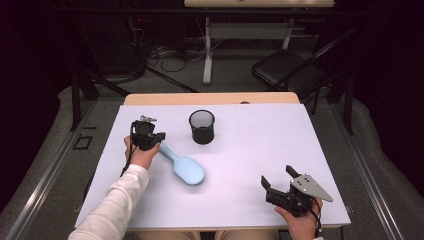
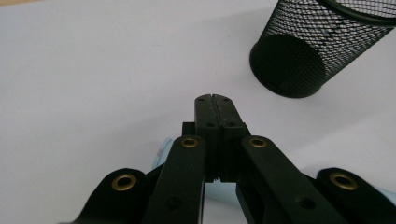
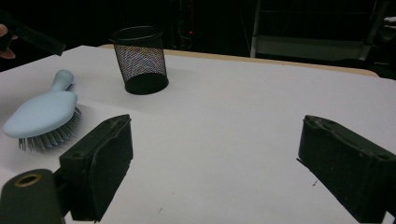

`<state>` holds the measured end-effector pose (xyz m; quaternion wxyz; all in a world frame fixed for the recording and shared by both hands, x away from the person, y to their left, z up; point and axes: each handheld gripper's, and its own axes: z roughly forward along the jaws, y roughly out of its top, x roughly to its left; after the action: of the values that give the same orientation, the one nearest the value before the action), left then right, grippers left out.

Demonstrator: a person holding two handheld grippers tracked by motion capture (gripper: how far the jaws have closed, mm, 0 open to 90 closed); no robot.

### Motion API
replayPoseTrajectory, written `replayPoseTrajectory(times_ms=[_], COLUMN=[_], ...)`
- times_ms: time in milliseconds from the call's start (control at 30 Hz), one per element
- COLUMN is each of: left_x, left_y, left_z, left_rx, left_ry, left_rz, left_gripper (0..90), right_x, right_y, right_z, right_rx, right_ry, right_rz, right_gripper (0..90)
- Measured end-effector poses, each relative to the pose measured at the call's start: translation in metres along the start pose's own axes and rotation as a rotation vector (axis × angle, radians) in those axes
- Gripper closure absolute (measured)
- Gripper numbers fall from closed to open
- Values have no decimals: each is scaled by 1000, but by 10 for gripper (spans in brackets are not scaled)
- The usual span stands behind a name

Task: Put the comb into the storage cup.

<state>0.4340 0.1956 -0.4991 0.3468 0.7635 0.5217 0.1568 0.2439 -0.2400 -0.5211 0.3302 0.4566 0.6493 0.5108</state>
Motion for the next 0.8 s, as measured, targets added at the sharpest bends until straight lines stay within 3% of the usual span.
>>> replayPoseTrajectory(times_ms=[300,800], left_x=[6,6], left_y=[-1,-4], left_z=[15,35], left_rx=[47,116], left_ry=[23,53], left_rz=[-21,2], left_gripper=[900,900], right_x=[0,-1], right_y=[0,0], right_z=[0,1], right_rx=[2,-1], right_ry=[3,9], right_rz=[1,12], right_gripper=[96,105])
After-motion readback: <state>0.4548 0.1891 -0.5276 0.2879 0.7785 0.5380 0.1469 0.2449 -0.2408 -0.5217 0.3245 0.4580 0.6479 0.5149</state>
